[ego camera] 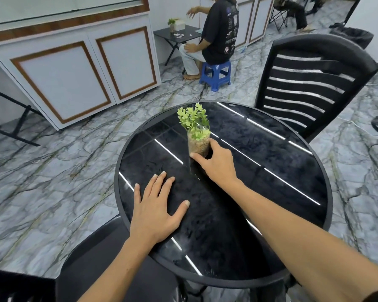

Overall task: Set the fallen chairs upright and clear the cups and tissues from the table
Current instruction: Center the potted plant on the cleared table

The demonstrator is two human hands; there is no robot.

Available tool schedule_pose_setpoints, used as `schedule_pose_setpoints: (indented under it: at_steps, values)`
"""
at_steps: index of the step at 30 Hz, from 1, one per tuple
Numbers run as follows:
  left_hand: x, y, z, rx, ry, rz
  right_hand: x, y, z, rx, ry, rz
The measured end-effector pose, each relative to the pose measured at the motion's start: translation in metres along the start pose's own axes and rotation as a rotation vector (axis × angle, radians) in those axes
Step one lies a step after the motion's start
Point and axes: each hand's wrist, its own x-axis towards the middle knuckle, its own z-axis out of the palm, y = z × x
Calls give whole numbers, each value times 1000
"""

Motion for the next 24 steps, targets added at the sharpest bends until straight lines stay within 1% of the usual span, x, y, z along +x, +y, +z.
schedule_pose_setpoints:
  at_steps: [4,9,16,24]
  values:
    - [0,0,0,-2,-1,-4,-3,17,-25,12,19,66]
    - [0,-1,0,9,3,-2,-10,27,-40,-1,17,82]
    - [0,-1,0,6,-4,-5,-15,30,-43,-8,-6,99]
    - [0,-3,-1,4,-6,-2,-20,27,-41,-6,13,101]
